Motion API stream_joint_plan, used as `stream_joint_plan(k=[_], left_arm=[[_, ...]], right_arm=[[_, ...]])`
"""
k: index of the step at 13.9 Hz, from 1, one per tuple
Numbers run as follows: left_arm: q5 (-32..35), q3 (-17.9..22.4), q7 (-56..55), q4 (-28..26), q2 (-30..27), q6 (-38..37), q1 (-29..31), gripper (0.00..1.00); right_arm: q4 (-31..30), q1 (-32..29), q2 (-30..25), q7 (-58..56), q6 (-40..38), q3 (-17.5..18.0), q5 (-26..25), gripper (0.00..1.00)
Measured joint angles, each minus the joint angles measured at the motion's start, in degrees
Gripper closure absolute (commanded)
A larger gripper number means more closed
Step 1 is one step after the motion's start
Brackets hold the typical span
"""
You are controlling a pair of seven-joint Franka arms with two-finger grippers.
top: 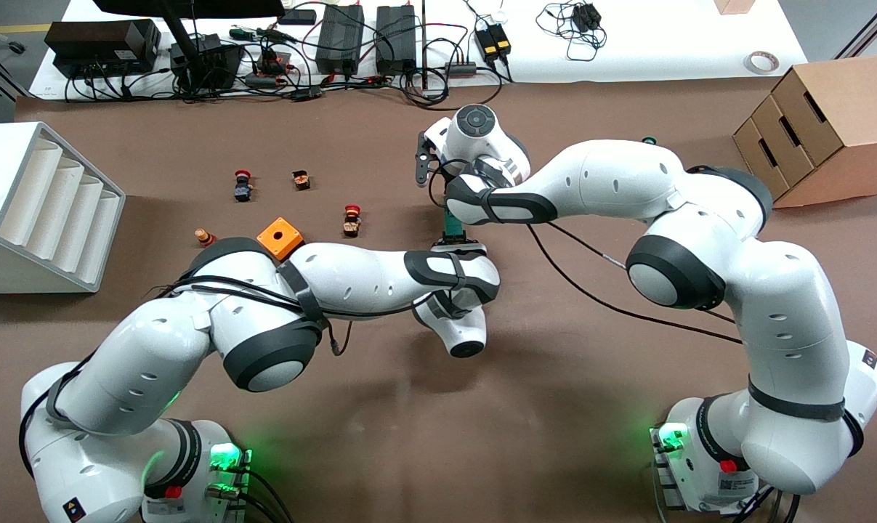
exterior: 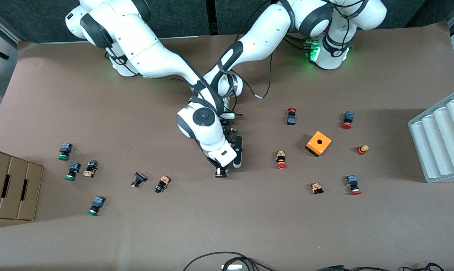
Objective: Close load switch with both arms
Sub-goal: 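Press the white handle fully into the contacts with the right gripper, then open the right gripper and withdraw it from the switch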
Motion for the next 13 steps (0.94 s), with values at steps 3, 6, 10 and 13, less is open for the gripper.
stream_joint_plan(k=[3, 6, 10, 13], left_arm=[[0.0, 0.0, 0.0, 0.0, 0.0, 0.0, 0.0, 0.68], [0.0, 0.0, 0.0, 0.0, 0.0, 0.0, 0.0, 0.68], [0.0, 0.0, 0.0, 0.0, 0.0, 0.0, 0.0, 0.68], [0.0, 0.0, 0.0, 0.0, 0.0, 0.0, 0.0, 0.68]], right_arm=[[0.1, 0.0, 0.2, 0.0, 0.1, 0.0, 0.0, 0.63], [0.2, 0.0, 0.4, 0.0, 0.1, 0.0, 0.0, 0.63], [0.5, 0.0, 0.4, 0.0, 0.1, 0.0, 0.0, 0.31], [1.7, -0.4, 0.1, 0.3, 0.1, -0.1, 0.0, 0.0]])
